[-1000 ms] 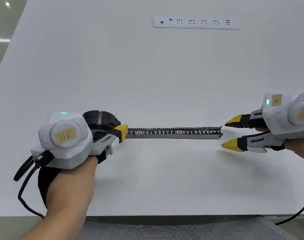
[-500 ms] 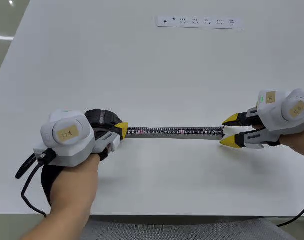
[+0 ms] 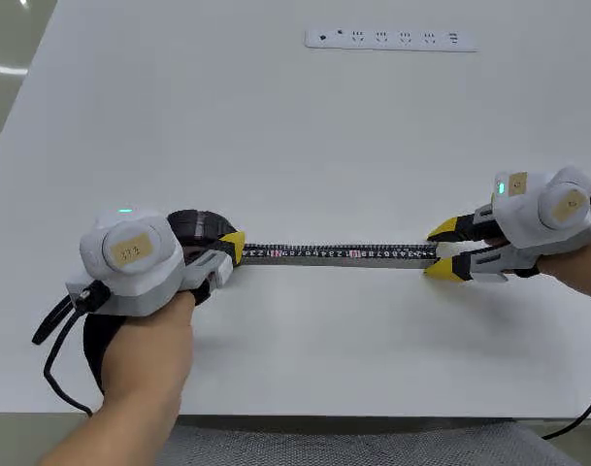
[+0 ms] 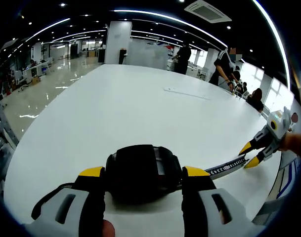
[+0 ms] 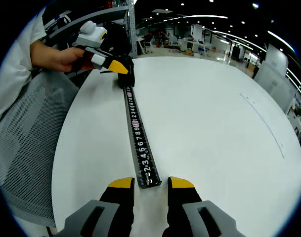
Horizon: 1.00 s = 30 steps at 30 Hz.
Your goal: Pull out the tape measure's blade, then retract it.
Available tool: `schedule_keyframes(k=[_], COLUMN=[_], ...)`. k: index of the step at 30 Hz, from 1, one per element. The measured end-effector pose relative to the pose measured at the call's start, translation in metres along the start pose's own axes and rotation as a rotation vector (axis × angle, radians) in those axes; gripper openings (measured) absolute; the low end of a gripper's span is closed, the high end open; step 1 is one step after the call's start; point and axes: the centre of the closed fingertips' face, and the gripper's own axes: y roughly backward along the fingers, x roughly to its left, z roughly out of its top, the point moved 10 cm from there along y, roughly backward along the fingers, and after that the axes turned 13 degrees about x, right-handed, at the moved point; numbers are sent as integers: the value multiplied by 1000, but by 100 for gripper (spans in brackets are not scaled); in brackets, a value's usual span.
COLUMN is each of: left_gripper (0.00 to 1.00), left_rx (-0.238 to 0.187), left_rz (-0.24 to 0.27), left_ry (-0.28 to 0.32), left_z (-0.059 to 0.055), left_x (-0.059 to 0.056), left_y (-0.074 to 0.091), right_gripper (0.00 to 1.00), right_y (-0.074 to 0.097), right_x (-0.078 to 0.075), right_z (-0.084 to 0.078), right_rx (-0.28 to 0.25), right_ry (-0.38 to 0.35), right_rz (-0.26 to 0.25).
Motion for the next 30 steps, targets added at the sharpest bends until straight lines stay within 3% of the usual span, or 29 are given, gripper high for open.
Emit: schedule_keyframes(k=[18, 30], left_gripper=[58, 56], left_rx=[5, 6], left_rz=[-4, 2], left_ry=[-9, -17], left_z=[0, -1], left_x=[2, 1], left_y=[0, 1], right_gripper=[13, 11], right_y=[-1, -2], right_x=[0, 0], right_z=[4, 4], right_rx=[11, 11], right_ry=[59, 93], right_rz=[5, -7])
